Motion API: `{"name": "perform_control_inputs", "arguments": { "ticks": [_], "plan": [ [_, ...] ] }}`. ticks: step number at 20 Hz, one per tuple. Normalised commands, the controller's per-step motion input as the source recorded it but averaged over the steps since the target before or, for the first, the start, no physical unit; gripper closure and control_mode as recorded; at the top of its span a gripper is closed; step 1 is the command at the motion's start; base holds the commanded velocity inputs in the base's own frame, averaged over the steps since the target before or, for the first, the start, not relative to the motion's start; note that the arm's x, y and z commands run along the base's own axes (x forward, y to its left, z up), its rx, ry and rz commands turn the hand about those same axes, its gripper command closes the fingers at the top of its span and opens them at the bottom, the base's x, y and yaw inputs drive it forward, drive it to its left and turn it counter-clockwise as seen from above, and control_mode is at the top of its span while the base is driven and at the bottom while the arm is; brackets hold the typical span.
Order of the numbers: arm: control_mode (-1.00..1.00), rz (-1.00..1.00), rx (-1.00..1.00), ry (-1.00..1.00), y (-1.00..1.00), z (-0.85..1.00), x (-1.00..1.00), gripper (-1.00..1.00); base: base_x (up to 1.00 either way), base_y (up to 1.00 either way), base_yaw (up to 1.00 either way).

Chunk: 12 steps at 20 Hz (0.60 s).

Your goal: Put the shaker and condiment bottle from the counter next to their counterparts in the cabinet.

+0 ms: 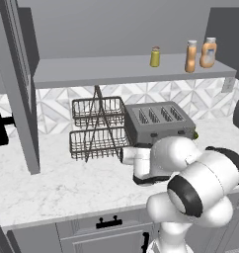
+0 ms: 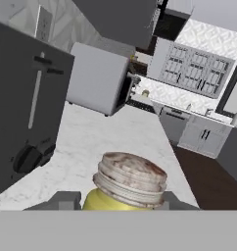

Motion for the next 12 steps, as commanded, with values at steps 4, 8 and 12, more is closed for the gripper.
{"name": "perform_control_inputs", "arguments": {
  "ticks": [4,8,12],
  "plan": [
    [-1.0,0.03,0.0,0.0,0.23,0.74,-0.28,1.0,0.0,0.0,0.0],
    [-1.0,0.05,0.0,0.0,0.22,0.73,-0.28,1.0,0.0,0.0,0.0],
    [-1.0,0.07,0.0,0.0,0.26,0.69,-0.23,1.0,0.0,0.0,0.0]
  ]
}}
